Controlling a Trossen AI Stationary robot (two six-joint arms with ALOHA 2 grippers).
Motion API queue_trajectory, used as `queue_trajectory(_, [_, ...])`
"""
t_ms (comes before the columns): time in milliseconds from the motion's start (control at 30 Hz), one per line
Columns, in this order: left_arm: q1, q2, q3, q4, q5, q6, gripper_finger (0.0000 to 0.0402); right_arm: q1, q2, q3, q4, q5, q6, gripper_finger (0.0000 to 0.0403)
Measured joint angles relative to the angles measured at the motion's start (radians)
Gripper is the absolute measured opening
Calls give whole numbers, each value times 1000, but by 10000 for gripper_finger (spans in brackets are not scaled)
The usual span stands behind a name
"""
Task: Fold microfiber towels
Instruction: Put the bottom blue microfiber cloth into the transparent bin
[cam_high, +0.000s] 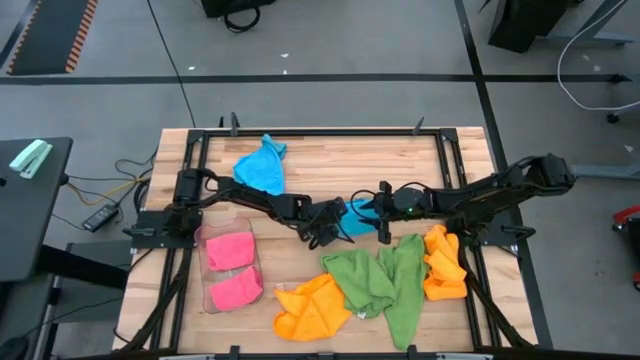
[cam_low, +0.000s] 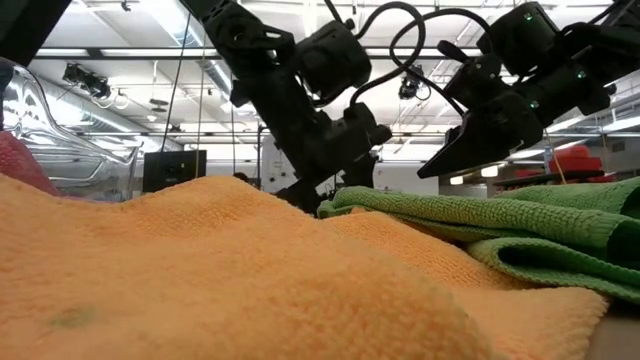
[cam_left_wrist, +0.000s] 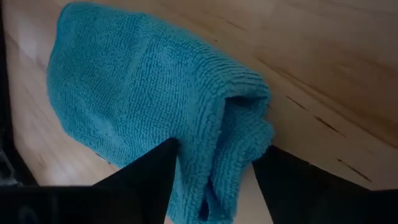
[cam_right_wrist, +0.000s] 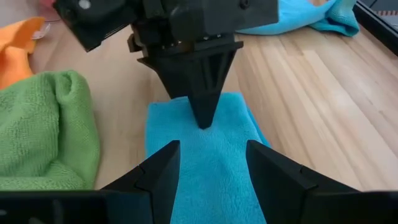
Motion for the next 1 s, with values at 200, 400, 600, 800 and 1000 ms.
queue_trajectory(200, [2, 4, 0, -7, 2, 3, 176, 4, 0, 0, 8, 0, 3, 193])
queue_trajectory(400, [3, 7, -2, -26, 4, -125, 76, 4, 0, 0, 11, 0, 8, 193])
queue_trajectory(600, [0, 8, -2, -32, 2, -251, 20, 4, 0, 0, 31, 0, 13, 193])
queue_trajectory(800, [-14, -47, -7, -107, 2, -281, 13, 14, 0, 0, 28, -71, 23, 193])
queue_trajectory(1000, [13, -115, -7, -149, 81, -381, 14, 161, 22, 2, 46, 101, -106, 193])
